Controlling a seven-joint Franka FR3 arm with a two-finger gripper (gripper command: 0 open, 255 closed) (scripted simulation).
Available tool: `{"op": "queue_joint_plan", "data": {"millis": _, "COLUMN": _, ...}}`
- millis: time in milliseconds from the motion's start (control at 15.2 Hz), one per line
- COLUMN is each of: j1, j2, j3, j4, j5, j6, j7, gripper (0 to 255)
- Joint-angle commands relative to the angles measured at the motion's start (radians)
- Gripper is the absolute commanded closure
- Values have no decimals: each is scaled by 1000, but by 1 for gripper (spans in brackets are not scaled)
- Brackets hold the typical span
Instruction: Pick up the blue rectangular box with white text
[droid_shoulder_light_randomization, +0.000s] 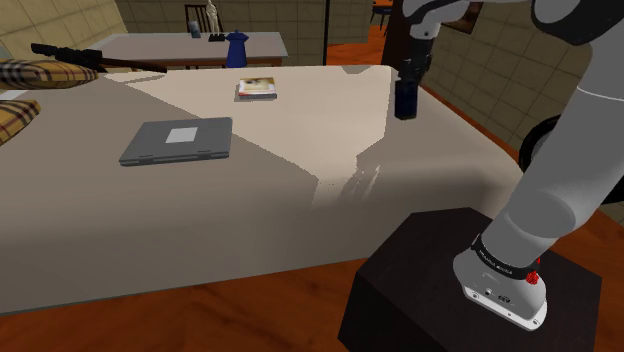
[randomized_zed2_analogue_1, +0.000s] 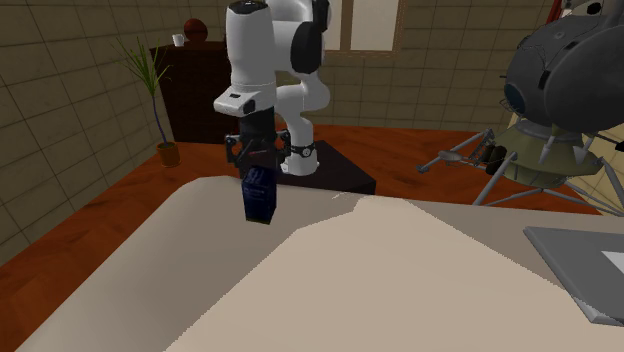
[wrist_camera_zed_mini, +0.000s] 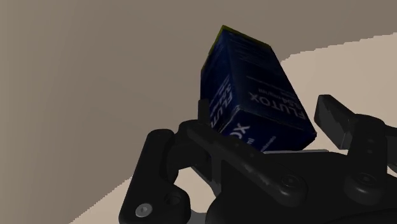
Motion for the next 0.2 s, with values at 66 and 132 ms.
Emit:
{"op": "queue_joint_plan", "data": {"millis": 66, "j1": 0, "j2": -6, "j3": 0, "j4": 26, "j5": -3, "j6": -30, "j7": 1, "gripper": 255}}
{"op": "queue_joint_plan", "data": {"millis": 132, "j1": 0, "j2": -6, "j3": 0, "j4": 26, "j5": -3, "j6": -30, "j7": 1, "gripper": 255}}
